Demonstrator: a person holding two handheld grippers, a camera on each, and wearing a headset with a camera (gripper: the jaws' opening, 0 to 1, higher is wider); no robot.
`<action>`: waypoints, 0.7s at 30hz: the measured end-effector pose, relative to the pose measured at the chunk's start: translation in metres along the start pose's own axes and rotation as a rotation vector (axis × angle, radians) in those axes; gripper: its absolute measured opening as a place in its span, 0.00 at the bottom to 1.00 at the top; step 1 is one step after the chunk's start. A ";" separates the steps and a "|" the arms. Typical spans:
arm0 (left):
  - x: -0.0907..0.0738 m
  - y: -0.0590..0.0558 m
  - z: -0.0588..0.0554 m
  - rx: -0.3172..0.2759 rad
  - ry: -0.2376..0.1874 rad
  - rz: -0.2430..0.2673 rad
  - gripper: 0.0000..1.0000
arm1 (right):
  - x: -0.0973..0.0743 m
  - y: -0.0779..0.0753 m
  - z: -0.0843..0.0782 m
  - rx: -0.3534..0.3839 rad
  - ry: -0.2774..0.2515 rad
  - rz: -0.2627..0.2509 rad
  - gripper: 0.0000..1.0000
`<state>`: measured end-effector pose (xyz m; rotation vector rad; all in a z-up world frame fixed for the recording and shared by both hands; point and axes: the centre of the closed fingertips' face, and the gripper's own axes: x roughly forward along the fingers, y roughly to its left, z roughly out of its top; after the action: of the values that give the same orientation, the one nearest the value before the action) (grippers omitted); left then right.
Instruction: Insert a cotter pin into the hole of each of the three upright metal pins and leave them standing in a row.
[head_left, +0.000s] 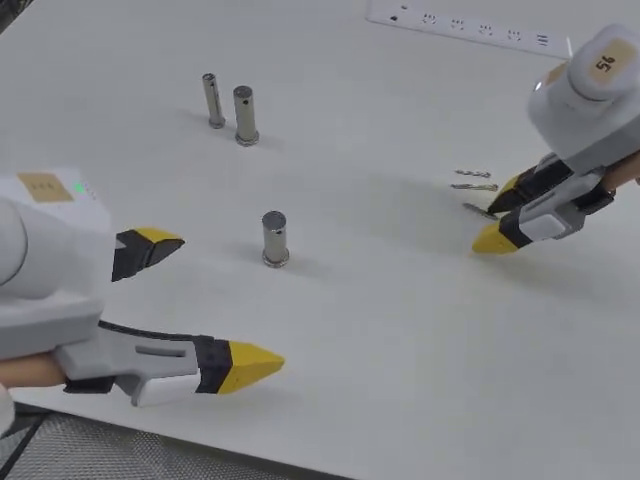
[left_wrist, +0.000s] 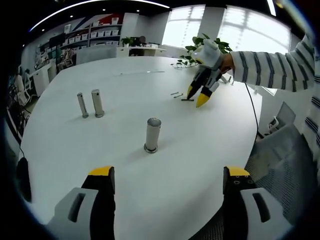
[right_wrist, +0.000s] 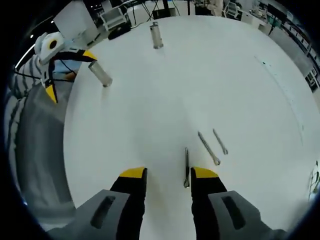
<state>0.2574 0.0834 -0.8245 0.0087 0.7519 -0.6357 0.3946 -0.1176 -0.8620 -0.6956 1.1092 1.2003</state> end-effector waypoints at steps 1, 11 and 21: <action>0.000 0.000 0.000 -0.001 0.000 0.000 0.89 | 0.000 0.000 0.000 0.000 0.001 0.000 0.36; 0.001 0.002 0.002 0.002 -0.004 0.006 0.86 | 0.001 -0.009 -0.003 -0.048 0.039 -0.044 0.20; -0.001 0.004 0.007 -0.041 -0.045 0.011 0.84 | 0.002 -0.017 -0.004 -0.168 0.073 -0.087 0.10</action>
<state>0.2631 0.0854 -0.8196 -0.0391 0.7213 -0.6083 0.4096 -0.1247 -0.8676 -0.9136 1.0352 1.2110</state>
